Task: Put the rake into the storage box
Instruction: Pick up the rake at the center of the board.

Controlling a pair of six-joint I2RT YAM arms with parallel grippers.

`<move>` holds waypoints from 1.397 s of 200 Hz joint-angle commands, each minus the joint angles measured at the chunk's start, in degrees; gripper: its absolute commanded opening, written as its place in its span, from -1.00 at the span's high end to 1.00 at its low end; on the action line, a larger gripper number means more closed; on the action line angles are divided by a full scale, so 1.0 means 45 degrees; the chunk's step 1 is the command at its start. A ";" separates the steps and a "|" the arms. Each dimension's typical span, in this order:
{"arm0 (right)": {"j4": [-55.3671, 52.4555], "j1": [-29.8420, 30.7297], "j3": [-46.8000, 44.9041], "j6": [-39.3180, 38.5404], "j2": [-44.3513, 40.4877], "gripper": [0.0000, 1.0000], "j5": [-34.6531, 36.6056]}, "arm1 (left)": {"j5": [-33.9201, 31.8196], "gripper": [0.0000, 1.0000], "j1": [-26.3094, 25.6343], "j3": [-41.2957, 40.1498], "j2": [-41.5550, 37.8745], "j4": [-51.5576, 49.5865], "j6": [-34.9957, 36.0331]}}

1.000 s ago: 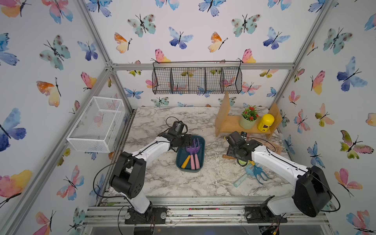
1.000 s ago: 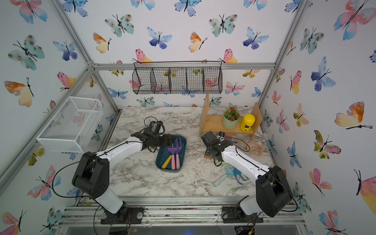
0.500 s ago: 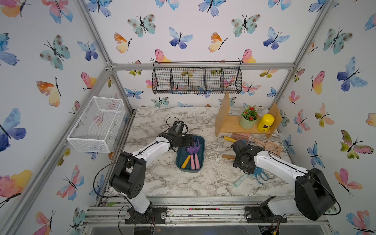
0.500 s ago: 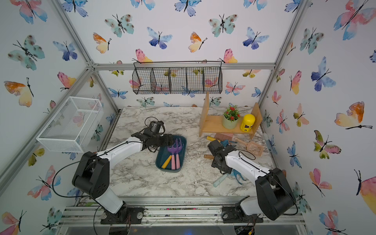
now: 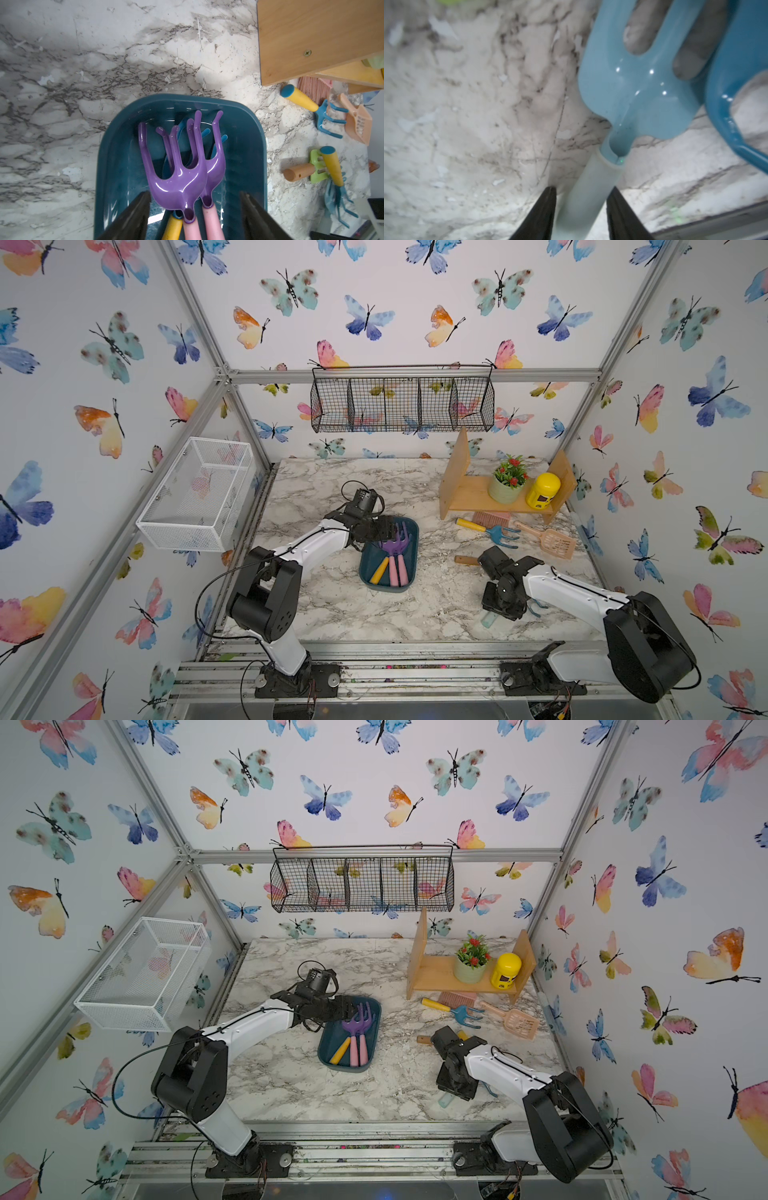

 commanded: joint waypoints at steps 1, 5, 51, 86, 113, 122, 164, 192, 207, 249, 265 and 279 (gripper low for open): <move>0.0391 -0.0064 0.0170 -0.0307 -0.0028 0.40 -0.0537 | 0.0353 -0.22 0.0049 -0.0062 0.0207 0.0028 0.0023; 0.0422 -0.0064 0.0251 -0.0392 -0.0008 0.44 -0.0536 | 0.0371 -0.20 0.0041 -0.0051 0.0199 0.0027 0.0022; 0.1880 -0.0064 0.1530 -0.1712 -0.0967 0.55 -0.0829 | 0.0363 -0.13 0.0046 -0.0052 0.0174 -0.0031 0.0098; 0.4276 -0.0064 0.1478 -0.2526 -0.2355 0.51 -0.2023 | 0.0391 -0.13 0.0040 -0.0018 0.0189 -0.0012 0.0123; 0.5473 -0.0064 0.1291 -0.2720 -0.2498 0.50 -0.3084 | 0.0677 -0.17 0.0050 -0.0030 0.0155 0.0080 0.0139; 0.5646 -0.0064 0.1296 -0.2757 -0.2367 0.50 -0.3239 | 0.0916 -0.24 0.0041 -0.0033 0.0125 0.0177 0.0183; 0.6312 -0.0064 0.1892 -0.3305 -0.1157 0.48 -0.4202 | 0.4178 -0.65 0.0040 -0.0372 -0.0355 0.1653 0.0304; 0.6702 -0.0044 0.2754 -0.3827 -0.0150 0.48 -0.4978 | 0.5841 -0.72 -0.0075 -0.0455 -0.0529 0.2637 0.0535; 0.6917 -0.0044 0.3208 -0.4029 0.0321 0.48 -0.5484 | 0.6133 -0.71 -0.0177 -0.0225 -0.0437 0.2644 0.0686; 0.6962 0.0079 0.4155 -0.4694 0.1527 0.48 -0.6704 | 0.6462 -0.71 -0.0327 0.0219 -0.0372 0.2860 0.0716; 0.6689 0.0271 0.4499 -0.5053 0.1871 0.48 -0.6914 | 0.6640 -0.70 -0.0317 0.0327 -0.0354 0.3094 0.0598; 0.6588 0.0470 0.4668 -0.5250 0.2021 0.49 -0.7027 | 0.6763 -0.69 -0.0322 0.0430 -0.0247 0.3314 0.0400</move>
